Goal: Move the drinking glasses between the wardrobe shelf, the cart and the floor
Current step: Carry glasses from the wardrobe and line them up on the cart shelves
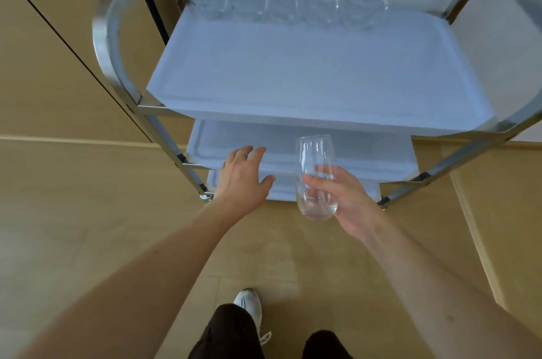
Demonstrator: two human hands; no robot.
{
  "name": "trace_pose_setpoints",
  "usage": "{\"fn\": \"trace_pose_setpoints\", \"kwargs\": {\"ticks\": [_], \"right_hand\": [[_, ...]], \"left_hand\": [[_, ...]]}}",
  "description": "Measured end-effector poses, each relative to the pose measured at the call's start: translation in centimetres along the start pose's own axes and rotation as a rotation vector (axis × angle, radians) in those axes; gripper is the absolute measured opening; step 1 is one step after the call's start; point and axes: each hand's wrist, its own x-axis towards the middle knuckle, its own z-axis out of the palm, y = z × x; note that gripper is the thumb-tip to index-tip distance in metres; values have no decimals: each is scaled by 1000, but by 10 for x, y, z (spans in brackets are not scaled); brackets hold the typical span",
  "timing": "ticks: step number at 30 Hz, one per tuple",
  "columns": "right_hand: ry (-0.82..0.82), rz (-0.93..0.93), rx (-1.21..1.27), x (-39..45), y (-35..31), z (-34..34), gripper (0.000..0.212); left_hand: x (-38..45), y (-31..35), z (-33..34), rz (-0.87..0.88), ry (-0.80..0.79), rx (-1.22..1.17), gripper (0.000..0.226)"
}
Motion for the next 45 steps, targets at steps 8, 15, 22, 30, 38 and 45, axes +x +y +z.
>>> {"fn": "trace_pose_setpoints", "kwargs": {"ticks": [8,15,22,30,38,45], "right_hand": [[-4,-175,-19,102,58,-8,72],[-17,-390,-11,175,68,-28,77],[87,-489,20,216,60,-43,75],[191,-632,-63,258,52,-54,88],[235,-746,-133,301,42,-50,88],[352,-832,-224,352,19,-44,87]], "left_hand": [[73,-58,80,103,120,96,67],[137,-76,140,166,255,172,62],[175,-73,168,185,226,153,56],[221,-65,174,180,220,168,58],[244,-60,177,143,222,250,44],[244,-67,188,184,313,321,43]]}}
